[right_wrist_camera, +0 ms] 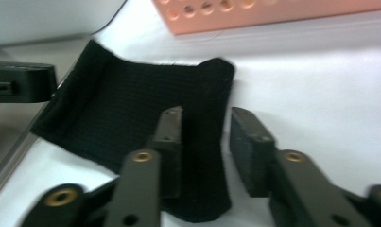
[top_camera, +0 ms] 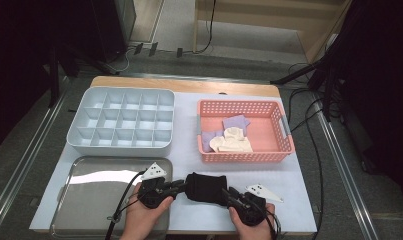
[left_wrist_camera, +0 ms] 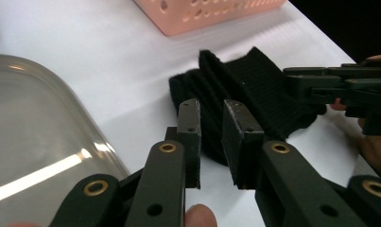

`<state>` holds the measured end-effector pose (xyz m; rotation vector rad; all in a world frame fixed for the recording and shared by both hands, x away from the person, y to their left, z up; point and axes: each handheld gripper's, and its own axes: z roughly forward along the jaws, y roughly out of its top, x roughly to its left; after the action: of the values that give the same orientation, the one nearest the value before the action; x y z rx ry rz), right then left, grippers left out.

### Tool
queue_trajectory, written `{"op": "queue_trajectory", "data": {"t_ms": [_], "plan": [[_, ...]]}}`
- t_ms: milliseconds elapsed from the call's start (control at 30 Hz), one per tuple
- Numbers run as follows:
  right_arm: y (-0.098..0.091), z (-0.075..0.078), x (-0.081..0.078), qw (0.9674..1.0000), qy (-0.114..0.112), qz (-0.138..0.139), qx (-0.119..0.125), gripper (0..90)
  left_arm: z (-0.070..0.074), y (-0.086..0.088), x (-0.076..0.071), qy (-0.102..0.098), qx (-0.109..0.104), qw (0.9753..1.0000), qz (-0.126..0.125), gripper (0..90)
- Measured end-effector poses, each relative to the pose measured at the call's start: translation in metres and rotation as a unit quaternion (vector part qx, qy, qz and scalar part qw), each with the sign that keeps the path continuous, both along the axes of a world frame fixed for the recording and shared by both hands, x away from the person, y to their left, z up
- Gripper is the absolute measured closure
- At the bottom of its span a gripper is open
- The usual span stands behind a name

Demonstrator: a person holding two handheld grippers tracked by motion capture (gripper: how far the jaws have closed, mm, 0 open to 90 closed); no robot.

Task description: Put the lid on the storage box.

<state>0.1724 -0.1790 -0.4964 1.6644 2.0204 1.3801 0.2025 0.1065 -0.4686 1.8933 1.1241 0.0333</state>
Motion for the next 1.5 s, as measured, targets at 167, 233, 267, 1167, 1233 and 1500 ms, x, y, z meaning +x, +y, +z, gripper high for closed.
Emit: {"op": "queue_trajectory", "data": {"t_ms": [167,233,267,1167,1233,1500], "plan": [[-0.002,0.004,0.0,1.0,-0.002,0.008,-0.004,81.0,-0.002,-0.004,-0.001,-0.001,0.004,1.0,-0.006,78.3],[-0.008,0.007,0.002,0.9999,-0.009,-0.001,-0.007,81.2,-0.001,-0.004,-0.002,-0.001,0.004,1.0,-0.007,78.3],[-0.012,0.008,0.002,0.9998,-0.013,-0.009,-0.009,81.2,-0.001,-0.005,-0.002,-0.002,0.004,1.0,-0.006,78.4],[-0.037,0.011,0.001,0.9999,-0.009,-0.009,-0.007,59.6,0.013,-0.017,-0.002,-0.014,-0.018,0.9997,-0.012,73.7],[-0.037,0.011,0.0,0.9999,-0.01,-0.005,-0.012,59.2,0.016,-0.02,-0.003,-0.013,-0.023,0.9996,-0.013,73.2],[-0.049,0.01,-0.001,0.9997,-0.007,-0.021,0.005,58.1,0.018,-0.036,-0.005,-0.017,-0.018,0.9996,-0.017,65.5]]}}
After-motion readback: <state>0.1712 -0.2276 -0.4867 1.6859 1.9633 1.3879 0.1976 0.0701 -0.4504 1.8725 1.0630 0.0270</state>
